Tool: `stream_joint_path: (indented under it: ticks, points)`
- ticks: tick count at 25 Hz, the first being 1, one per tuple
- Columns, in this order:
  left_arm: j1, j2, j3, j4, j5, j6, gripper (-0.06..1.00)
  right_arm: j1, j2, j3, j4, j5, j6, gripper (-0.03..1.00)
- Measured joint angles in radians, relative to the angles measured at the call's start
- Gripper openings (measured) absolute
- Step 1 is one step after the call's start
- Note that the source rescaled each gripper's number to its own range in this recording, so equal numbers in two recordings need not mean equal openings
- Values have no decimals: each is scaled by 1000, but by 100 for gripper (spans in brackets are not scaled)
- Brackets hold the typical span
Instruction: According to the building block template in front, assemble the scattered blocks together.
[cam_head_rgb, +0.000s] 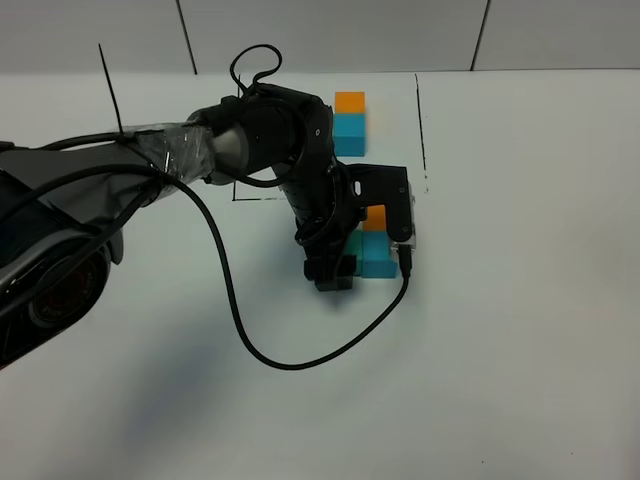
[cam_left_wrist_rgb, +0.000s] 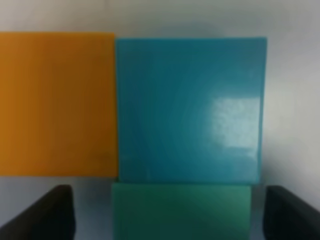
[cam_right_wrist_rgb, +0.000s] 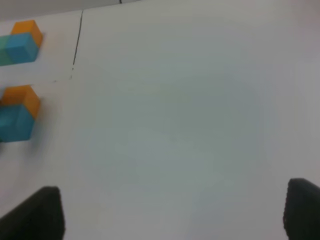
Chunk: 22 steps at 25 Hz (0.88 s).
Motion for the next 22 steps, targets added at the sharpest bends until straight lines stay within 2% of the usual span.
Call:
stream_joint_path:
  ticks: [2,5,8,12,16,19,22]
  points:
    - [0,-12,1,0,-2,1,92,0,0,0,0,0,0,77]
    - [0,-58,1,0,6,-6,99,0,0,0,0,0,0,77]
    - [0,-119,1,30,25,-59,100,0,0,0,0,0,0,77]
    - [27,-198,1,152,41,-215,100,0,0,0,0,0,0,77]
    - [101,-256,1,314,59,-419,100,0,0,0,0,0,0,77]
    - [173,-287,1,366,104,-500,100,0,0,0,0,0,0,77]
    - [251,-311,1,369,165,-532,100,0,0,0,0,0,0,77]
